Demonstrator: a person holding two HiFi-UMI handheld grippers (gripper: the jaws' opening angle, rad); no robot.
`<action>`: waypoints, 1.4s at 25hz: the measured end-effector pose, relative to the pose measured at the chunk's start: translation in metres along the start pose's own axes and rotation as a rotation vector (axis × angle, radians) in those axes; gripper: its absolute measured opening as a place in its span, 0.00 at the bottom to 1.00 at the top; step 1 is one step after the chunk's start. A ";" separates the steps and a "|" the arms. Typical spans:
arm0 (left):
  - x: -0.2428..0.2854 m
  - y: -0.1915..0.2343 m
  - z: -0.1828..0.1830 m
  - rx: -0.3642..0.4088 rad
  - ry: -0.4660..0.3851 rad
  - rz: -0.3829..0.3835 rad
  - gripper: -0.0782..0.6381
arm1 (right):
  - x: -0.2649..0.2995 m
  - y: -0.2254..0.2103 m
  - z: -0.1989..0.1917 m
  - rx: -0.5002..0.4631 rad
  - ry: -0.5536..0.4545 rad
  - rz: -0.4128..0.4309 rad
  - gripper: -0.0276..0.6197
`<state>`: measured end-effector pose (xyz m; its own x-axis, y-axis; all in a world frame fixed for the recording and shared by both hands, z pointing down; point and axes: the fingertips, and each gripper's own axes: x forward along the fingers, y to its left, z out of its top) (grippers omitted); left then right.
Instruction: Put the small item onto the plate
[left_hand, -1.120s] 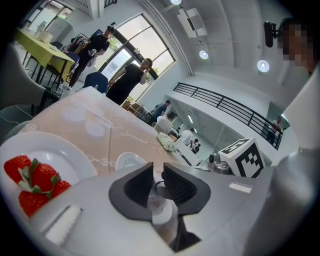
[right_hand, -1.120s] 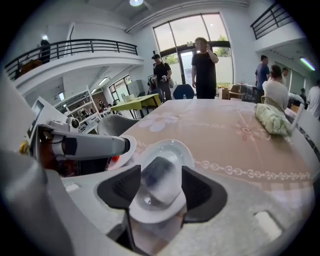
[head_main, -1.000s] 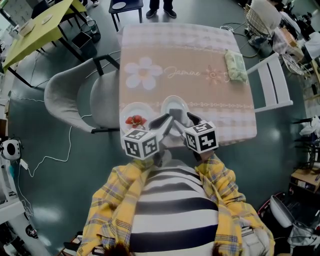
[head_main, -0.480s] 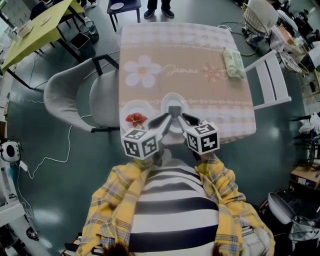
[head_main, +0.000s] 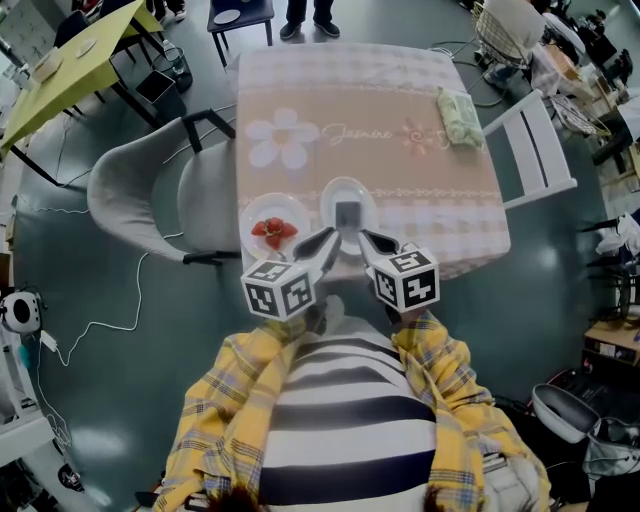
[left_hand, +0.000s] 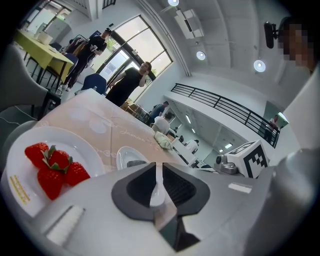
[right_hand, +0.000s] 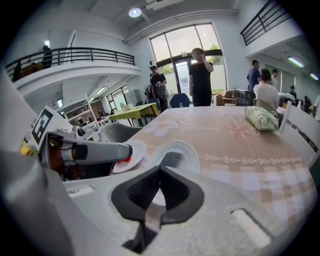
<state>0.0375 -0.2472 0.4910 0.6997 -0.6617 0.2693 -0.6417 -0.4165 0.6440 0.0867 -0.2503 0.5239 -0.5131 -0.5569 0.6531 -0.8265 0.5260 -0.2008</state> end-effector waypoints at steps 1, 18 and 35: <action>-0.002 0.000 -0.001 -0.001 0.000 -0.002 0.16 | -0.002 0.001 -0.002 0.002 -0.001 -0.004 0.04; -0.044 -0.011 -0.024 0.006 0.019 -0.040 0.16 | -0.026 0.038 -0.032 0.052 -0.016 -0.025 0.04; -0.062 -0.034 -0.040 0.046 0.039 -0.090 0.16 | -0.054 0.057 -0.051 0.078 -0.052 -0.049 0.04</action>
<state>0.0289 -0.1669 0.4810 0.7661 -0.5961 0.2405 -0.5891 -0.5014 0.6336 0.0788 -0.1578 0.5145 -0.4812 -0.6145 0.6252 -0.8654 0.4466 -0.2271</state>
